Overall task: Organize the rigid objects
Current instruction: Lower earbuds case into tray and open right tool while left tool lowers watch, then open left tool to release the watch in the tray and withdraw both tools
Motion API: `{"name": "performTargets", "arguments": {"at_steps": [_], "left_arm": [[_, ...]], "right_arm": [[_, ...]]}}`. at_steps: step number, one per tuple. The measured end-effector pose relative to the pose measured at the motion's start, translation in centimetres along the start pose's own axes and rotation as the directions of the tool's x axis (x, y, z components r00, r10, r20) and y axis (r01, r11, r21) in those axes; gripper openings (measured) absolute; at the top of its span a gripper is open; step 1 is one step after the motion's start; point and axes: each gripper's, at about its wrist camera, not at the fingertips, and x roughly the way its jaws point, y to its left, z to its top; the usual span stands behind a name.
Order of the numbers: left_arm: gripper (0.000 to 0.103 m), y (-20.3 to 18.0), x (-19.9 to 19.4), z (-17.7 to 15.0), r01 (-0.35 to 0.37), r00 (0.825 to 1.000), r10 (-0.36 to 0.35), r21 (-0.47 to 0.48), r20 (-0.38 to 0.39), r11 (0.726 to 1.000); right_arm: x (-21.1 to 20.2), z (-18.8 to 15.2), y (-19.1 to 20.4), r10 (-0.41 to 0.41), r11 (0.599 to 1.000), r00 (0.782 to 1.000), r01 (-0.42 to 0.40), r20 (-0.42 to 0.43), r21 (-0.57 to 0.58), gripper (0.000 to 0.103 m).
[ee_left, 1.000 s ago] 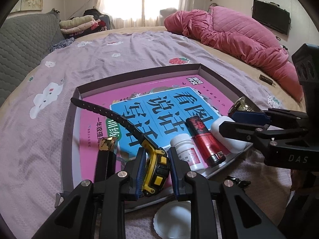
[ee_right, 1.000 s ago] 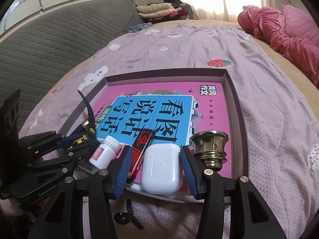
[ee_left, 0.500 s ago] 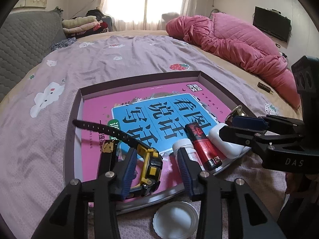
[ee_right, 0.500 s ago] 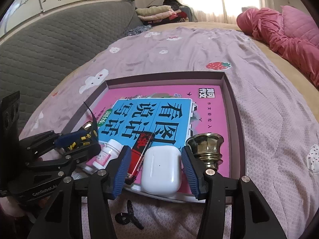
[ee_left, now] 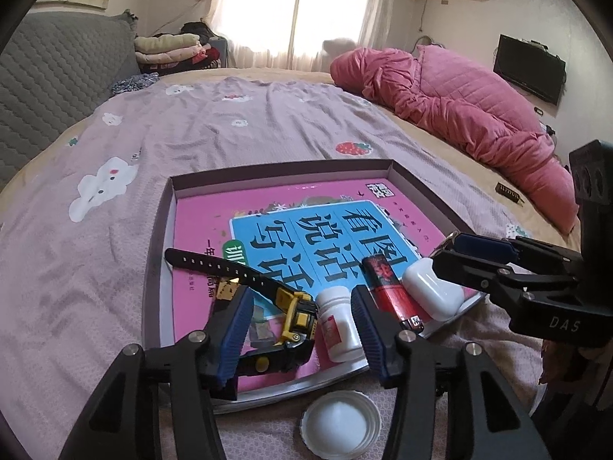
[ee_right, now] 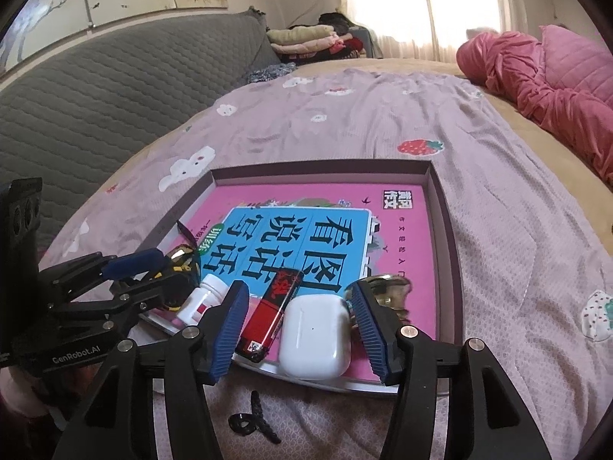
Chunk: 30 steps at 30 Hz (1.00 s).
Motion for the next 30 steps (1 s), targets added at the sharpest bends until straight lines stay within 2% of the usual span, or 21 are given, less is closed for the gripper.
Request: {"name": "performTargets", "arguments": {"at_steps": [8, 12, 22, 30], "left_arm": [[0.053, 0.4, -1.7, 0.2, -0.011, 0.999, 0.012, -0.012, 0.051, 1.000], [0.061, 0.7, -2.5, 0.3, -0.030, 0.997, 0.032, -0.019, 0.075, 0.999], [0.062, 1.3, -4.1, -0.4, -0.038, 0.995, 0.045, -0.075, 0.093, 0.996], [0.062, 1.3, -4.6, -1.0, -0.044, 0.996, 0.050, -0.093, 0.069, 0.995]], "right_arm": [[-1.1, 0.2, -0.2, -0.005, 1.000, 0.999, 0.005, 0.041, 0.004, 0.064], [-1.7, -0.1, 0.0, -0.003, 1.000, 0.999, 0.003, 0.054, 0.006, 0.064], [-2.5, -0.9, 1.0, -0.019, 0.998, 0.998, 0.023, 0.064, -0.059, 0.070], [-3.8, -2.1, 1.8, -0.031, 0.994, 0.998, 0.037, 0.055, -0.102, 0.070]]}}
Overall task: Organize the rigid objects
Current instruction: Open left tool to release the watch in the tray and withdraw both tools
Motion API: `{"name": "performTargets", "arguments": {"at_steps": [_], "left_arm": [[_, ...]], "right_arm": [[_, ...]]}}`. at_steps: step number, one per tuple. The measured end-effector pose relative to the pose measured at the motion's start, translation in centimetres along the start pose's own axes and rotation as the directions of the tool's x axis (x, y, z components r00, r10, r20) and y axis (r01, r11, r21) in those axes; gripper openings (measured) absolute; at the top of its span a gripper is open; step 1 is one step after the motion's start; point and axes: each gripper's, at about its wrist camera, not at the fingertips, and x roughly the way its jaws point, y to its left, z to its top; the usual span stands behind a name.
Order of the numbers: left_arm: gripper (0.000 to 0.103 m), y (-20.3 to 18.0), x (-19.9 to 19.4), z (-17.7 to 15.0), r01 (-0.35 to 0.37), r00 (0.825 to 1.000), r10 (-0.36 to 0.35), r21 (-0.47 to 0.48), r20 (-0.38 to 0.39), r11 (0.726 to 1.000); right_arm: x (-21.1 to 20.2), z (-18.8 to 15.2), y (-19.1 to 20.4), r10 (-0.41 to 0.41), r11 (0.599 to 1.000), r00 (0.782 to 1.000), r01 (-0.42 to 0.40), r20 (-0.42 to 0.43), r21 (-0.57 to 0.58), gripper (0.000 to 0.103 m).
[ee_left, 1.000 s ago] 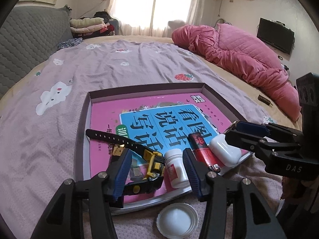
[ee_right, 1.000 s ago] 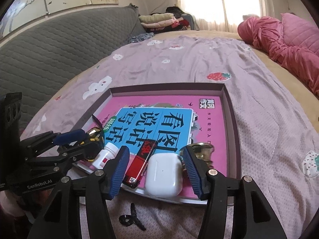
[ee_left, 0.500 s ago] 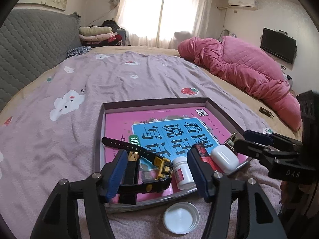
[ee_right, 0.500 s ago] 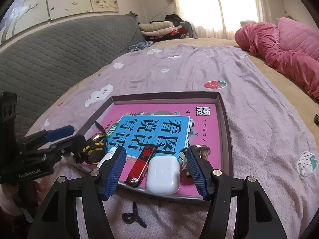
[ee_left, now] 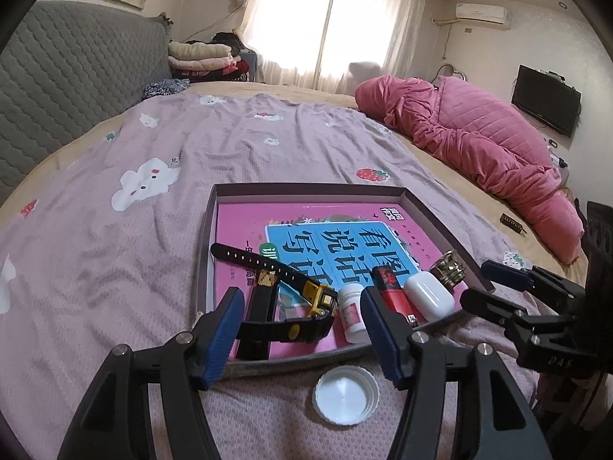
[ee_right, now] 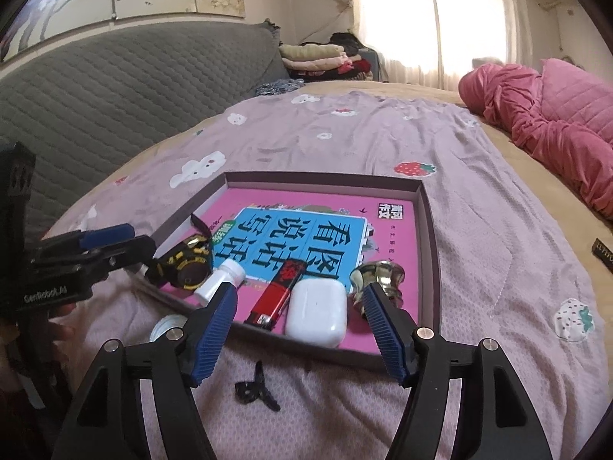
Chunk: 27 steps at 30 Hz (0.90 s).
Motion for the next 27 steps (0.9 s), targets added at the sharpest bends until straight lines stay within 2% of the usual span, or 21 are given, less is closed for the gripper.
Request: {"name": "performTargets", "arguments": {"at_steps": [11, 17, 27], "left_arm": [[0.062, -2.1, -1.0, -1.7, 0.027, 0.999, -0.024, 0.055, -0.049, 0.998], [0.062, -3.1, -0.8, -2.9, 0.013, 0.995, -0.006, 0.066, -0.099, 0.998], [0.062, -3.7, -0.6, -4.2, 0.018, 0.988, -0.006, 0.078, -0.157, 0.997]], "right_arm": [[-0.9, -1.6, 1.4, -0.009, 0.998, 0.999, 0.006, -0.036, -0.064, 0.071], [-1.1, -2.8, 1.5, -0.015, 0.996, 0.998, 0.010, -0.061, -0.083, 0.071], [-1.5, -3.0, 1.3, 0.025, 0.999, 0.997, -0.027, -0.079, -0.032, 0.071]]}}
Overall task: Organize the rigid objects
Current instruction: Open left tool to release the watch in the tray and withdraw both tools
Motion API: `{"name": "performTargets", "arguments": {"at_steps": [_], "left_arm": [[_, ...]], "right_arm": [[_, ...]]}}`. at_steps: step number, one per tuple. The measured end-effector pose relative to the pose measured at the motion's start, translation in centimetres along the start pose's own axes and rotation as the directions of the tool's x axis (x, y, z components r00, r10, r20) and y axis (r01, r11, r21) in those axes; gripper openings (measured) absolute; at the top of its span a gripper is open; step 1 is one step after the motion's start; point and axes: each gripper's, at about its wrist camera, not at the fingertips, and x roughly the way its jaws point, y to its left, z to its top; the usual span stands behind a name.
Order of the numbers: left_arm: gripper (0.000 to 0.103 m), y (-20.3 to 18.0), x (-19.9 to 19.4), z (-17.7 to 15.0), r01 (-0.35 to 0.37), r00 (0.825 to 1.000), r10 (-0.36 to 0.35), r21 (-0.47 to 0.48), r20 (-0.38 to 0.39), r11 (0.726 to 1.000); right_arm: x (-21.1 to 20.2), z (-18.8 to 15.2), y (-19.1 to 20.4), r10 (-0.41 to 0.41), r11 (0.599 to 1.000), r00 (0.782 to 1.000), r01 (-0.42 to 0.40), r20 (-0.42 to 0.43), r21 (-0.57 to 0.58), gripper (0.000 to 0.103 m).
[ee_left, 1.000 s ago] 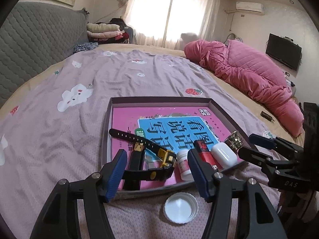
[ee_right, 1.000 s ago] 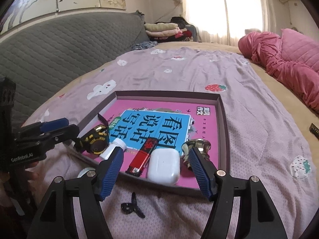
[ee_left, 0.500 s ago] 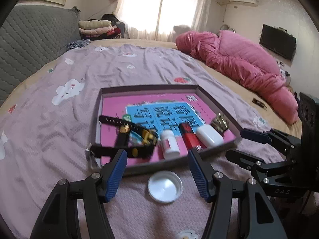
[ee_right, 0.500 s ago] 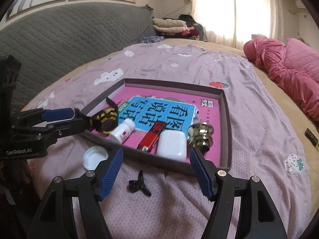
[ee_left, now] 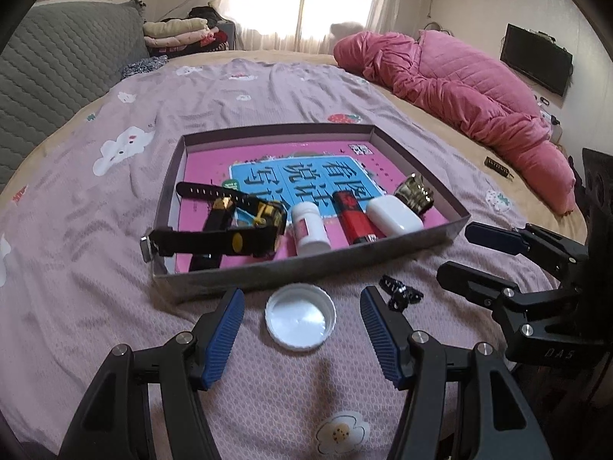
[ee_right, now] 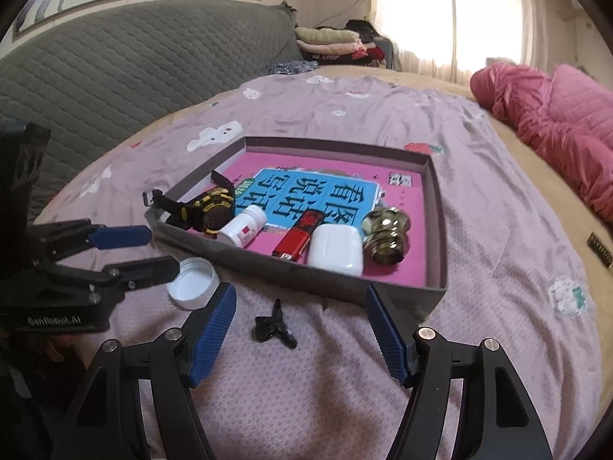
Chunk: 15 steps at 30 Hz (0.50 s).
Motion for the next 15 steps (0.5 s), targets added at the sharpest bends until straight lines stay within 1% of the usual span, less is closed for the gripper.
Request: {"name": "performTargets", "arguments": {"at_steps": [15], "left_arm": [[0.062, 0.3, 1.9, -1.0, 0.014, 0.996, -0.015, -0.014, -0.092, 1.000]], "right_arm": [[1.7, -1.1, 0.7, 0.001, 0.999, 0.996, -0.004, -0.094, -0.035, 0.072]]}}
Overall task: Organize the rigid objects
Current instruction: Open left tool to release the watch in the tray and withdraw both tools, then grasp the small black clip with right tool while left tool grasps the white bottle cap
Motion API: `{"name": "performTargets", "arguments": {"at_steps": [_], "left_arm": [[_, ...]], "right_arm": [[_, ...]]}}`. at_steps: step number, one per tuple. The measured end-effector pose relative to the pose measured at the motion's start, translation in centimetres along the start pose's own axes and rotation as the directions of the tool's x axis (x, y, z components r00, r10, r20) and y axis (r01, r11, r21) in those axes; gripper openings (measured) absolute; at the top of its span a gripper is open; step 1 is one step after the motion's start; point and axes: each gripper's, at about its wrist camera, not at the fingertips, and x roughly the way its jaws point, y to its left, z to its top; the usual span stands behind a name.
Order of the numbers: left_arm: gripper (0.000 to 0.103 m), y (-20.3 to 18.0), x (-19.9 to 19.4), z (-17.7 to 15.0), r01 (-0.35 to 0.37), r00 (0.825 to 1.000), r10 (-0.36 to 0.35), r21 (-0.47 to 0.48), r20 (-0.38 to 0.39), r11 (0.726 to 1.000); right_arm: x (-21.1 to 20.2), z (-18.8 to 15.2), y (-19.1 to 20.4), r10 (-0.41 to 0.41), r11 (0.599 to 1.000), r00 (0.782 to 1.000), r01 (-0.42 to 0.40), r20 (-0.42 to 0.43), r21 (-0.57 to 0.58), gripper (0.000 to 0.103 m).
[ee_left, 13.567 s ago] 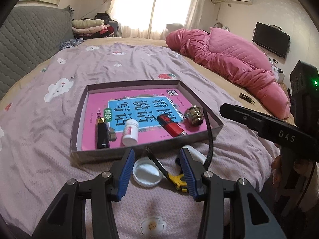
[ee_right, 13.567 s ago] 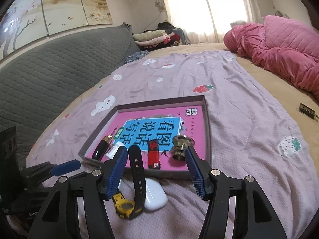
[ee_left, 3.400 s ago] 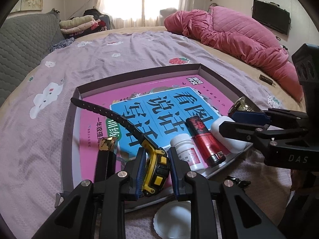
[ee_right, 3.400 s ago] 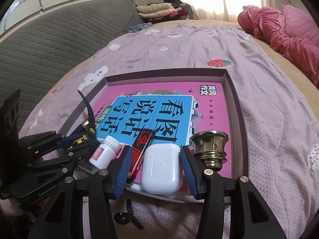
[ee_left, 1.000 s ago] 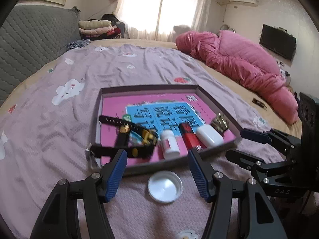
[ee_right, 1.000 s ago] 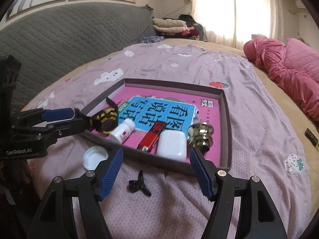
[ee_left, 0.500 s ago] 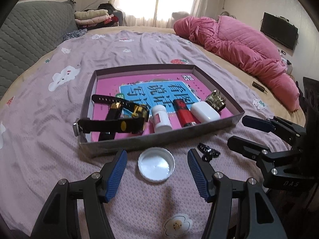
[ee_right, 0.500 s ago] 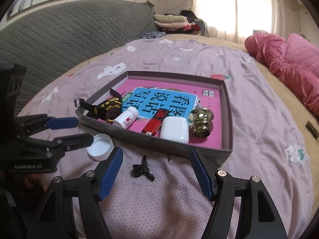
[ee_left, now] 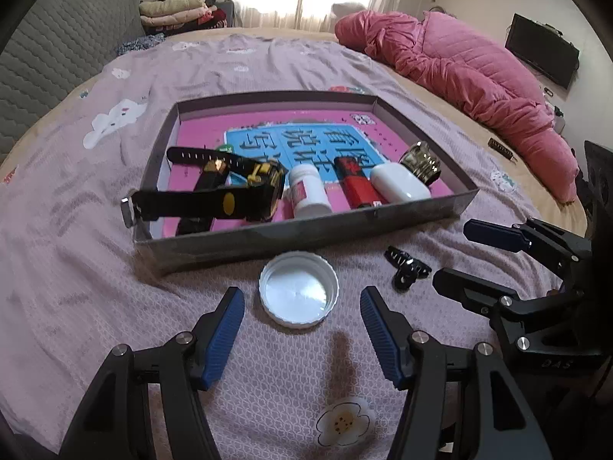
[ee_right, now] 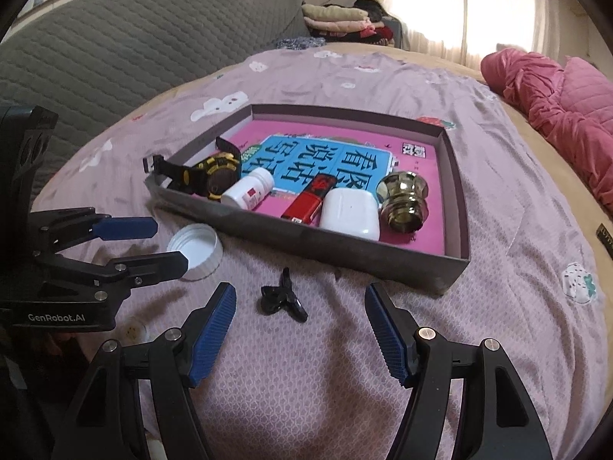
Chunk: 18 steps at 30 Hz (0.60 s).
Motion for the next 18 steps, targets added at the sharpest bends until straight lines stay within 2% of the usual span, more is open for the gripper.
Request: {"name": "performTargets", "arguments": {"at_steps": [18], "left_arm": [[0.062, -0.1, 2.0, -0.3, 0.014, 0.999, -0.014, -0.008, -0.049, 1.000]], "right_arm": [[2.5, -0.6, -0.1, 0.020, 1.000, 0.997, -0.020, -0.068, 0.012, 0.072]]}}
